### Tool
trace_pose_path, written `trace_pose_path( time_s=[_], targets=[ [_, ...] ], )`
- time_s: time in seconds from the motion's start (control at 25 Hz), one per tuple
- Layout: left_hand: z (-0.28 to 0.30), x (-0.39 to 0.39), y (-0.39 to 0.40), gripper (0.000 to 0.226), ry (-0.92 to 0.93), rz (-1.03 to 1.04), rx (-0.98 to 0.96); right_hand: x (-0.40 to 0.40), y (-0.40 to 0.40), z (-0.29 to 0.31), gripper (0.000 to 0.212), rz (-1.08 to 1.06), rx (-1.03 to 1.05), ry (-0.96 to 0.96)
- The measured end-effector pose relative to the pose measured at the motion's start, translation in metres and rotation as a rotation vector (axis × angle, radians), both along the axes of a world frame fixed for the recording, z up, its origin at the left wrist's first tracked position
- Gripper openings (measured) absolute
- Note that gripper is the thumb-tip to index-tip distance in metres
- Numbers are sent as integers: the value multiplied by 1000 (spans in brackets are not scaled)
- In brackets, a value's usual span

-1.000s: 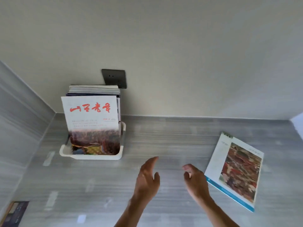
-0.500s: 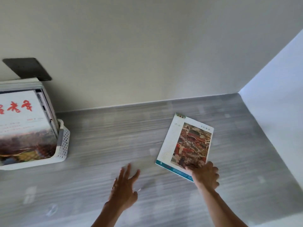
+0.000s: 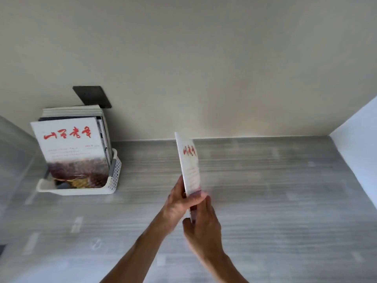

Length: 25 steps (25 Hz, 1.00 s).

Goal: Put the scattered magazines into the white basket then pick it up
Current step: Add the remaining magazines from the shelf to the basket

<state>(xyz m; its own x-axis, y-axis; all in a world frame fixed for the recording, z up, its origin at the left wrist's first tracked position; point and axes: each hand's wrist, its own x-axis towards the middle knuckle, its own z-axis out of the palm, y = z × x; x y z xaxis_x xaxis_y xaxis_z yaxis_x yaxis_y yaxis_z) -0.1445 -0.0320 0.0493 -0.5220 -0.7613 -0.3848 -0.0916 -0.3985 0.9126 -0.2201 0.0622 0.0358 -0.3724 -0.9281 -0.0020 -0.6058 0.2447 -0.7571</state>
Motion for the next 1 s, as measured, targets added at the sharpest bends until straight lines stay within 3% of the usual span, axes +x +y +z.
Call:
trace_pose_path(
  time_s=[0.04, 0.12, 0.2, 0.32, 0.4, 0.44, 0.52, 0.6, 0.68, 0.84, 1.0],
  targets=[
    [8, 5, -3, 39, -104, 164, -85, 15, -1, 2, 57, 137, -33, -87],
    [15, 34, -7, 30, -259, 379, -161, 29, -5, 6, 43, 385, -46, -302],
    [23, 73, -11, 25, -142, 395, -122, 29, -17, 6, 38, 333, -70, -366],
    [42, 137, -14, 35, 90, 261, -81, 16, -49, 9, 65, 75, 34, -713],
    [58, 177, -21, 39, 155, 209, -27, 13, -73, 10, 71, 200, 107, -1070],
    [62, 195, -25, 39, 151, 213, -36, 15, -84, 13, 65, 264, 120, -1149],
    [64, 225, -33, 36, 66, 291, -145, 29, -99, 19, 51, 352, 114, -1162],
    [54, 246, -39, 30, -85, 439, -268, 51, -104, 16, 40, 325, 102, -1081],
    [36, 262, -40, 37, -192, 502, -331, 73, -103, 3, 33, 264, 105, -955],
    [-9, 280, -27, 42, -335, 524, -424, 103, -96, -24, 30, 110, 145, -817],
    [-9, 296, -31, 44, -351, 610, -405, 122, -108, -9, 29, 145, 119, -762]
  ],
)
